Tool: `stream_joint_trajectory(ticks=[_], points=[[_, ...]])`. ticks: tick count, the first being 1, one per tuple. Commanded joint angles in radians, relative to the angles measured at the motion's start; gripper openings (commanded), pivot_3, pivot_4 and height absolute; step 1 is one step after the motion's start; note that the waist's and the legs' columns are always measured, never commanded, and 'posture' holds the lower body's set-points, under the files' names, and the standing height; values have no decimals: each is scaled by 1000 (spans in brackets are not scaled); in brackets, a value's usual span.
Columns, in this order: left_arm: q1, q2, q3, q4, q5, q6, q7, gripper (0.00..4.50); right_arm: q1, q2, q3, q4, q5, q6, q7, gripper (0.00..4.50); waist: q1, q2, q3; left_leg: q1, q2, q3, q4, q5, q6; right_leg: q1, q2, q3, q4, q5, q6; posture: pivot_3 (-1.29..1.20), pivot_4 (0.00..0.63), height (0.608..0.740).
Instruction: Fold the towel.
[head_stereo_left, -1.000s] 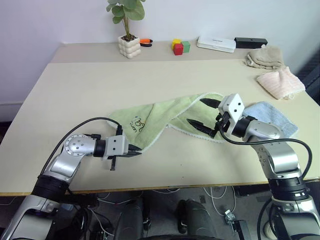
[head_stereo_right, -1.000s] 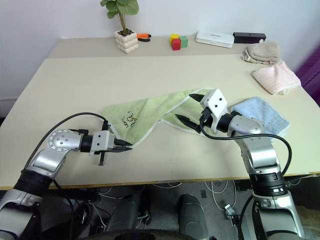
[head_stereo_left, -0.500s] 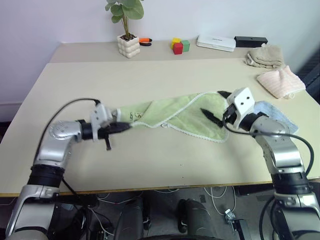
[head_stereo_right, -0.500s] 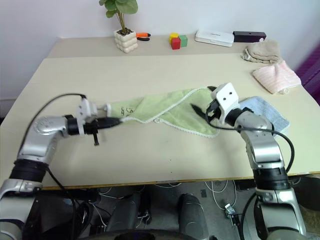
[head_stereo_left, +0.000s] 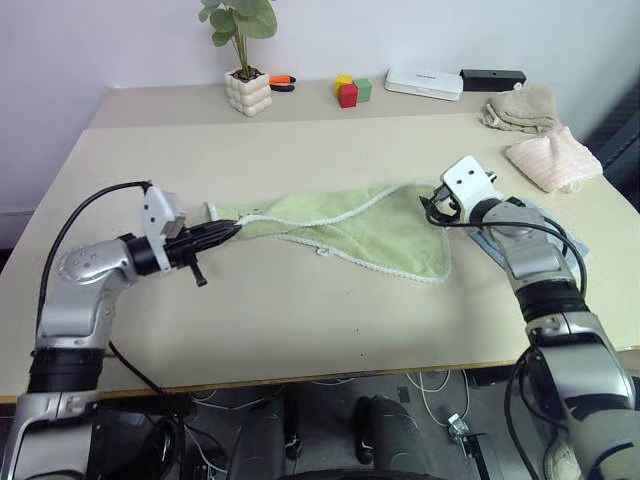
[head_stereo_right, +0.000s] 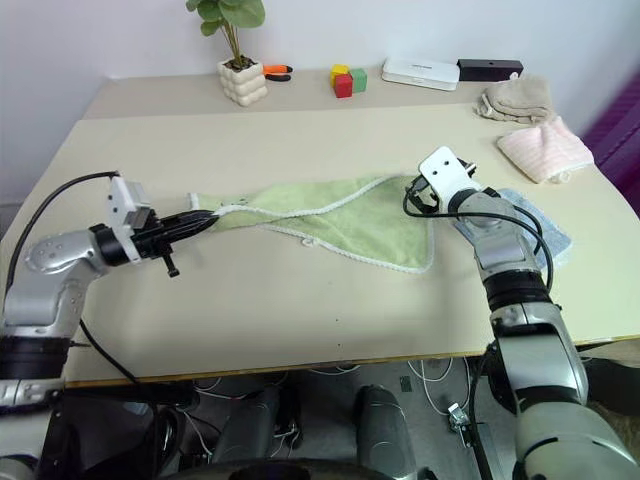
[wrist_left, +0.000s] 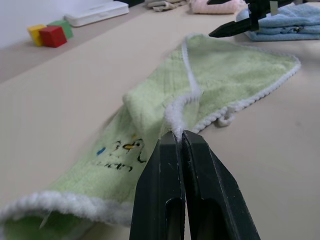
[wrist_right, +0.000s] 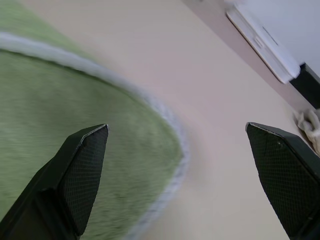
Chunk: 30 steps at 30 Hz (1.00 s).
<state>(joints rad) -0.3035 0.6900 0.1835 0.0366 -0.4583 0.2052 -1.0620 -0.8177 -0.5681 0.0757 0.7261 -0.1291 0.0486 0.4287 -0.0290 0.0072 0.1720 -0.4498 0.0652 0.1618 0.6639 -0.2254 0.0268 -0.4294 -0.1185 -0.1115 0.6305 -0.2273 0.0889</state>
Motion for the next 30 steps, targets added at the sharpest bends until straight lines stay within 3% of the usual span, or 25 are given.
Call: stream_joint_trajectory(ticks=[1, 11, 20, 23, 26, 30], points=[[59, 26, 87, -92, -59, 10, 7, 56, -67, 11, 4, 71, -21, -62, -17, 4500, -2, 0, 0, 0, 0, 0, 0, 0, 0, 0, 0, 0, 0, 0, 0, 0, 150, 740], [233, 61, 189, -159, -85, 21, 18, 56, -151, 17, 78, 266, -117, -172, -11, 4500, -16, 0, 0, 0, 0, 0, -1, 0, -1, 0, 0, 0, 0, 0, 0, 0, 150, 740], [280, 63, 192, -179, -74, 3, 28, 56, -162, 5, 153, 261, -191, -356, 38, 4500, -16, 1, 1, 0, 0, 1, -2, 0, -2, -1, 0, 0, 0, 0, 0, 0, 150, 740], [279, 62, 187, -179, -70, -2, 31, 0, -158, -16, 214, 261, -270, -416, 8, 3638, -16, 1, 1, 0, 0, 1, -2, 0, -2, -1, 0, 0, 0, 0, 0, 0, 150, 740], [276, 62, 181, -178, -68, -1, 32, 0, -164, -20, 228, 273, -291, -425, 2, 2235, -16, 1, 1, 0, 0, 1, -2, 0, -2, -1, 0, 0, 0, 0, 0, 0, 150, 740], [275, 63, 179, -177, -65, -2, 32, 0, -169, -20, 215, 286, -292, -415, -7, 33, -16, 1, 1, 0, 0, 1, -2, 1, -2, -1, 0, 0, 0, 0, 0, 0, 150, 740]])
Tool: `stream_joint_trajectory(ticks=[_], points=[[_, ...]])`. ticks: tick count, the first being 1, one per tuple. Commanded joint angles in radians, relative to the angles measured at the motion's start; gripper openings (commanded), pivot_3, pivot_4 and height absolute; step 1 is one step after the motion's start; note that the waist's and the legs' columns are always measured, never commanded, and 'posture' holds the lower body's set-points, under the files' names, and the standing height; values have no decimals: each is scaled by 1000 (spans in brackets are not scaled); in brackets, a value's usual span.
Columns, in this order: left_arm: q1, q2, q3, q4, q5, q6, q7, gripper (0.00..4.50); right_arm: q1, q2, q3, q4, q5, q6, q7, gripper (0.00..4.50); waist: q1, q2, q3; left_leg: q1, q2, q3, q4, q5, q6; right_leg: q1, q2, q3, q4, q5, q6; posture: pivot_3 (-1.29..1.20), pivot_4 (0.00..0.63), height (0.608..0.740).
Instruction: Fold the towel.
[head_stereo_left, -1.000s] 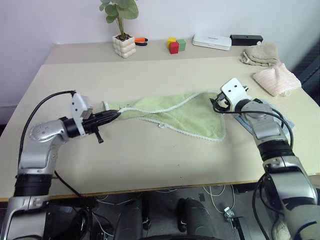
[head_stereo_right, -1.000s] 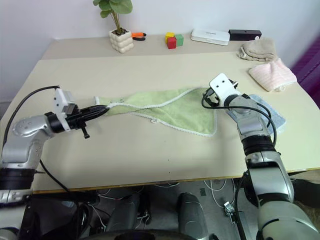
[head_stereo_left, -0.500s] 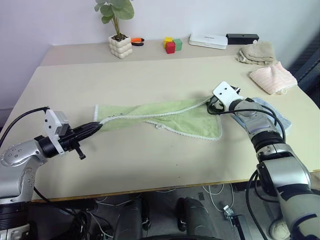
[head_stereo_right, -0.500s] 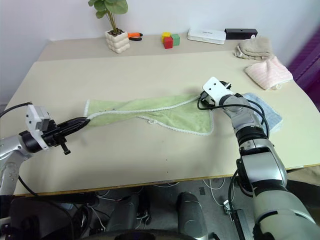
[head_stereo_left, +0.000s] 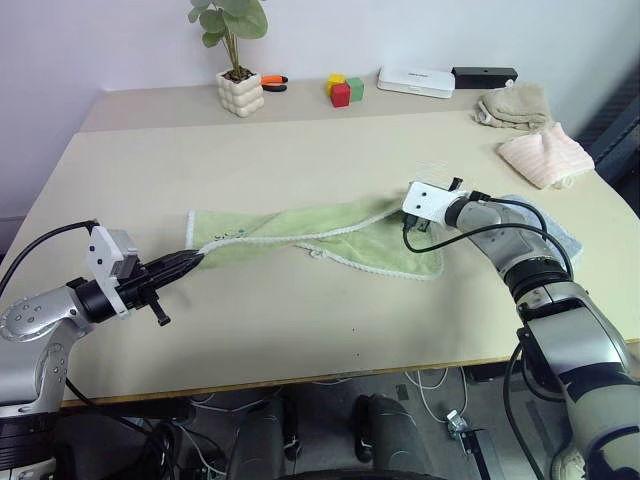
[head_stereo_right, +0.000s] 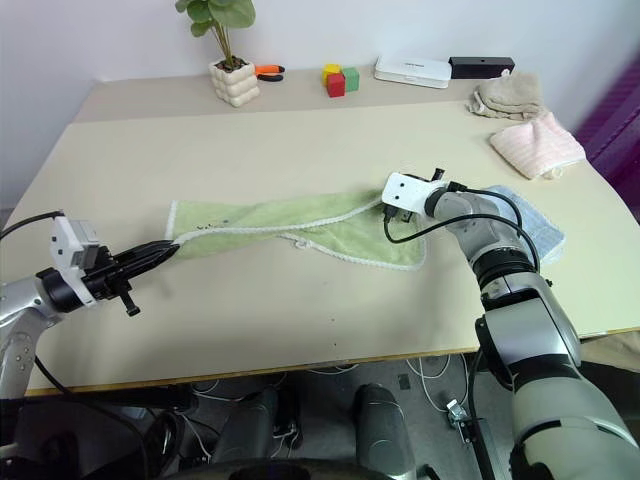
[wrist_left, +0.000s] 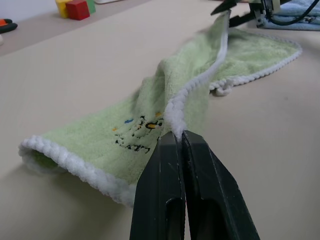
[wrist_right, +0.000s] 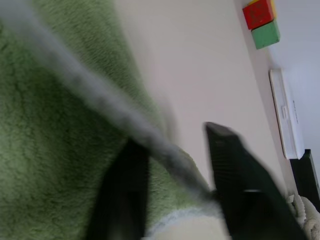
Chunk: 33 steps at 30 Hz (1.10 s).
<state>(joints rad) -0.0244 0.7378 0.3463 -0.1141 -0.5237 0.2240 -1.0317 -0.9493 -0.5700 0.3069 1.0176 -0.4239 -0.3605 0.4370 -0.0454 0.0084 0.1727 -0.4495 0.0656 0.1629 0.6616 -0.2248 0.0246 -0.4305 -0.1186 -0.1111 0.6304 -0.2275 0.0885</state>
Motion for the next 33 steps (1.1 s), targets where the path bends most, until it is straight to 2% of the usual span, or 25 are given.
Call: stream_joint_trajectory(ticks=[1, 5, 11, 15, 18, 22, 26, 29, 31, 33], points=[[-3, 15, 17, -25, 1, -21, 1, 0, -37, -19, -19, -6, 5, -4, -15, 33, 0, 0, 0, 0, 0, 0, 0, 0, 0, 0, 0, 0, 0, 0, 0, 0, 150, 740], [-4, 17, 22, -13, 13, -31, 7, 0, -24, -45, -18, -36, -7, -7, -13, 33, 1, 0, 0, 0, 0, 0, 0, 0, 0, 0, 0, 0, 0, 0, 0, 0, 150, 740], [-51, 3, 4, 45, 59, -68, 49, 0, 44, -116, -17, -219, 6, -31, 89, 33, 1, 1, 0, 0, 0, 0, 0, 0, 0, 0, 0, 0, 0, 0, 0, 0, 150, 740], [-202, -27, -50, 217, 201, -202, 157, 0, 83, -156, -23, -404, 9, -19, 158, 33, 4, 1, 1, 0, 0, 0, 0, 0, 0, 0, 0, 0, 0, 0, 0, 0, 150, 740], [-324, -36, -106, 373, 326, -312, 248, 0, 69, -157, -23, -411, -20, 8, 146, 33, 5, 1, 1, 1, -1, 2, 0, 0, 0, 1, 0, 0, 0, 0, 0, 0, 150, 740], [-604, -62, -201, 681, 469, -469, 358, 0, -100, -93, -7, -225, -88, 45, -5, 33, 6, 0, 1, 0, -1, 4, 1, 1, 0, 1, 0, 0, 0, 0, 0, 0, 150, 740], [-939, -36, -263, 1042, 637, -575, 646, 0, -322, -19, 34, -20, -189, 72, -258, 33, -1, -1, 2, -2, -1, 5, 1, 1, -1, -2, 1, 0, 2, 0, 0, 0, 150, 740], [-1092, -1, -264, 1186, 662, -636, 746, 0, -419, -1, 31, 52, -201, 74, -373, 33, -3, -1, 2, -6, -1, 7, -1, 2, -1, -8, 1, 0, 2, 0, 1, 0, 150, 740], [-1163, 44, -266, 1232, 671, -690, 754, 0, -451, -18, 30, 54, -209, 52, -430, 33, -3, -1, 2, -7, -1, 9, -6, 2, -1, -10, 1, 0, 1, 0, 1, 0, 150, 740], [-1171, 80, -278, 1243, 672, -763, 695, 0, -426, -49, 18, 30, -188, 14, -410, 33, -2, -1, 2, -8, -1, 12, -10, 2, -1, -12, 1, 0, -1, 0, 1, 0, 150, 740]])
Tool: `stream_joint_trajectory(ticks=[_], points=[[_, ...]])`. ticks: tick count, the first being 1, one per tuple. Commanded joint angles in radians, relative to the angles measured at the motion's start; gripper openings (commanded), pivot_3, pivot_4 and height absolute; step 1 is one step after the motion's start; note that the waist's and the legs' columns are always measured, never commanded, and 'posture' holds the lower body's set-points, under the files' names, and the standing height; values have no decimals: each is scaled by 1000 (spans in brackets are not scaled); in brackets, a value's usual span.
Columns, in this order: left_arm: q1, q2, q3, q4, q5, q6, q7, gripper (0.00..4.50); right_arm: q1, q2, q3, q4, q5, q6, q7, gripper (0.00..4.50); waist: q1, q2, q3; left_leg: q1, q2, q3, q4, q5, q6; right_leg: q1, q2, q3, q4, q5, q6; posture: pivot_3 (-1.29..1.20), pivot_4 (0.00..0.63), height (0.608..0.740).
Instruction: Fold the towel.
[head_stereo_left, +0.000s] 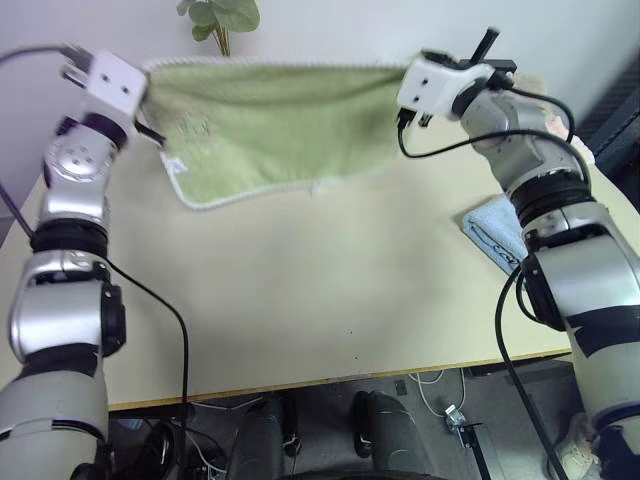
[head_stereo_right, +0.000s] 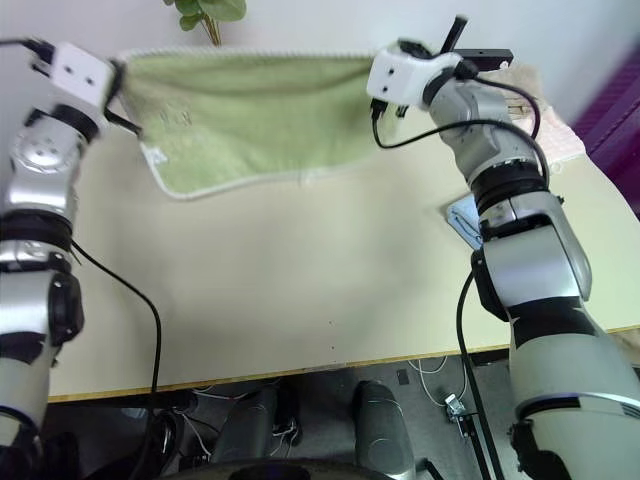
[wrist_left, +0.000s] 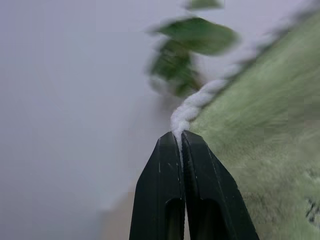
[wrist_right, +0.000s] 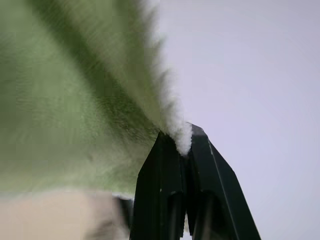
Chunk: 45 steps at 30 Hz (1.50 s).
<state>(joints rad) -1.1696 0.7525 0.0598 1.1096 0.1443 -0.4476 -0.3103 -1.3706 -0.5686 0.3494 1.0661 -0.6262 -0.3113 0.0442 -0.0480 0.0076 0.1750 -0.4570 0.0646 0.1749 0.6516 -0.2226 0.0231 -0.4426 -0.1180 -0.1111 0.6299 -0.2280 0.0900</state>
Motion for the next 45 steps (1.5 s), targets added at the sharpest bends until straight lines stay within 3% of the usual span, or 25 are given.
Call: stream_joint_trajectory(ticks=[1, 4, 8, 14, 22, 27, 36, 40, 45], points=[[-12, 77, 7, 17, -4, -129, -67, 0, 21, -69, -27, -42, 23, -56, 0, 33, 0, 0, 0, 0, 0, 1, -1, 0, 0, 0, 0, 0, 0, 0, 1, 0, 150, 740], [54, 93, 14, 0, -51, -204, -201, 0, 123, -104, -50, -142, 95, -116, 122, 33, 5, 0, 0, 1, 1, 6, -2, 0, 0, 0, -1, 0, 0, -1, 2, 0, 150, 740], [263, 98, 28, -112, -177, -272, -482, 0, 385, -184, -48, -462, 180, -129, 360, 33, 2, 0, 0, 14, 1, 9, -2, 0, 1, 10, -2, 1, -2, -2, 2, 0, 150, 740], [594, 157, 8, -251, -263, -322, -773, 0, 658, -273, -57, -762, 244, -67, 604, 33, -8, 0, 0, 14, 3, 11, 0, 0, 0, 6, -2, 4, 3, -1, 1, 0, 150, 740], [692, 224, 66, -351, -365, -292, -889, 0, 758, -431, -105, -939, 358, 0, 885, 33, 13, -2, 1, 13, 4, 10, 3, -2, 3, 7, -3, 4, 2, -2, -1, 0, 150, 740], [854, 265, 82, -500, -462, -167, -1024, 0, 851, -528, -128, -1082, 429, 102, 1050, 33, 5, -2, 1, 13, 4, 10, 3, -3, 4, 6, -5, 4, 2, -1, -1, 0, 150, 740], [1166, 318, 220, -840, -592, 42, -1045, 0, 1008, -581, -221, -1256, 523, 248, 1119, 33, 6, -3, 1, 13, 6, 9, 3, -7, 8, 1, -6, 4, 2, -4, -5, 0, 150, 740], [1116, 282, 223, -859, -569, 78, -971, 0, 970, -548, -207, -1194, 489, 232, 1087, 33, 17, -3, 1, 13, 6, 8, 6, -9, 8, 1, -7, 4, 2, -4, -6, 0, 150, 740], [970, 234, 168, -751, -490, 55, -928, 0, 879, -522, -163, -1088, 423, 161, 1068, 33, 20, -3, 1, 12, 5, 9, 10, -10, 8, 2, -7, 4, 2, -3, -7, 0, 150, 740]])
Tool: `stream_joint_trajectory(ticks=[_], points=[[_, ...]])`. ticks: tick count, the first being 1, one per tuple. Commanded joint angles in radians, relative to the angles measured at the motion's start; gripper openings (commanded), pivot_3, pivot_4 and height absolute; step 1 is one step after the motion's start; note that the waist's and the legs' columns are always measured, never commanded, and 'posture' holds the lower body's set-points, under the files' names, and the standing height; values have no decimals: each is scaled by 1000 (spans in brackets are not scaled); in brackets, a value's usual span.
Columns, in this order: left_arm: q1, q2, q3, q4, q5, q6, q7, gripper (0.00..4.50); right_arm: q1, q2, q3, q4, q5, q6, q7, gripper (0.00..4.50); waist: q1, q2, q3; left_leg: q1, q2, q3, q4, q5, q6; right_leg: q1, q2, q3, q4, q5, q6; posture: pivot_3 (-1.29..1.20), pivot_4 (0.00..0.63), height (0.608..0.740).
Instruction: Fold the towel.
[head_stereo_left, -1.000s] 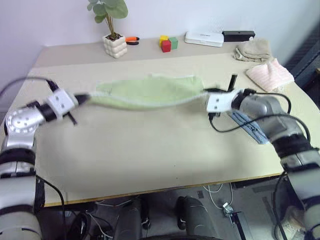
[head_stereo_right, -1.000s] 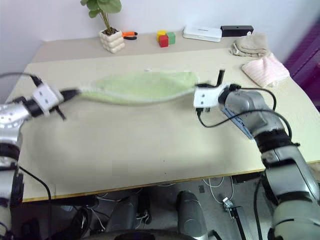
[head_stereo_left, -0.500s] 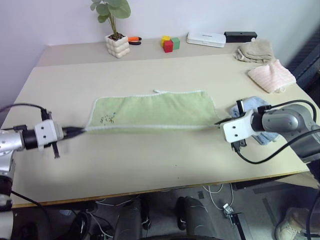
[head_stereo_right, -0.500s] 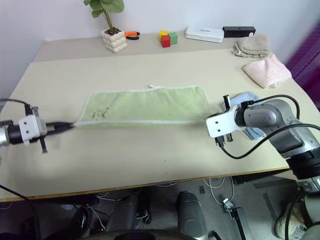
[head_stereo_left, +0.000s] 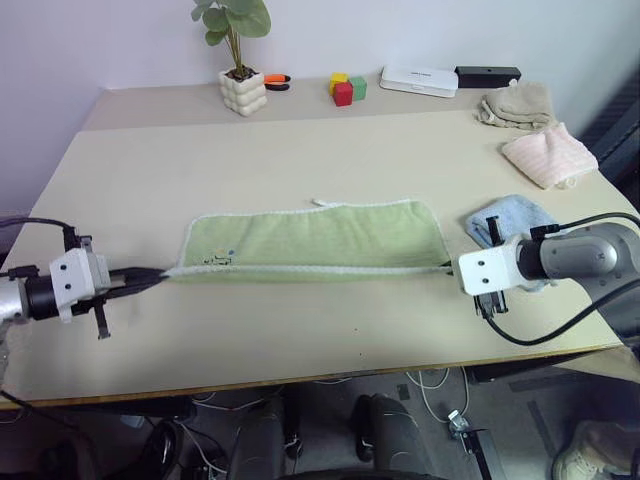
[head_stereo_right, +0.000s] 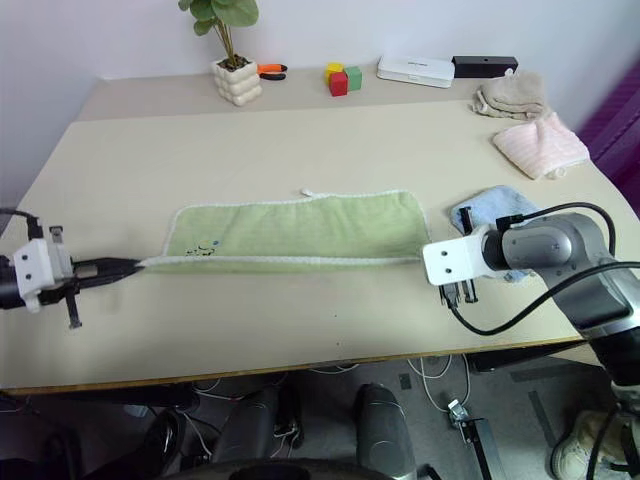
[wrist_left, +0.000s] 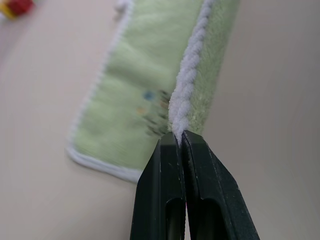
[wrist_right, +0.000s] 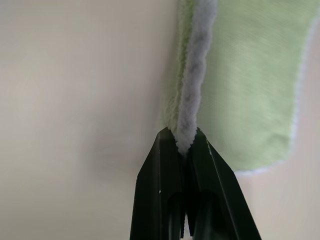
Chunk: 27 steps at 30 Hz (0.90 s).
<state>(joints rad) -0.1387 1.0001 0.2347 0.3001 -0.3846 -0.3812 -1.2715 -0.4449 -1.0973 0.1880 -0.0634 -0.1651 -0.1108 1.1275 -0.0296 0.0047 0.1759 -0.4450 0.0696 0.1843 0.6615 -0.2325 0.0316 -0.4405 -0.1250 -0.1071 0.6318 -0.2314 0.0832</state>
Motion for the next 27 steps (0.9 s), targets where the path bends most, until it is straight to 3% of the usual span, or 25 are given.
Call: stream_joint_trajectory(ticks=[1, 15, 27], points=[[-90, -23, -14, 86, 52, -16, 40, 0, -66, 17, 4, 65, -50, -51, -24, 33, 2, 0, 0, 0, -1, 1, 0, 1, -2, 0, 0, 0, 0, 0, 0, 0, 150, 740], [-402, -117, -110, 529, 256, -233, 159, 0, -341, 190, 120, 405, -256, -227, -185, 33, 11, 0, 0, -3, -1, 6, 2, 4, -1, 2, 1, 0, 2, 2, 4, 0, 150, 740], [-516, -167, -152, 695, 336, -297, 255, 0, -452, 262, 167, 644, -334, -321, -294, 33, 8, 0, 0, -3, -1, 7, 3, 4, -1, 2, 1, 0, 4, 2, 5, 0, 150, 740]])
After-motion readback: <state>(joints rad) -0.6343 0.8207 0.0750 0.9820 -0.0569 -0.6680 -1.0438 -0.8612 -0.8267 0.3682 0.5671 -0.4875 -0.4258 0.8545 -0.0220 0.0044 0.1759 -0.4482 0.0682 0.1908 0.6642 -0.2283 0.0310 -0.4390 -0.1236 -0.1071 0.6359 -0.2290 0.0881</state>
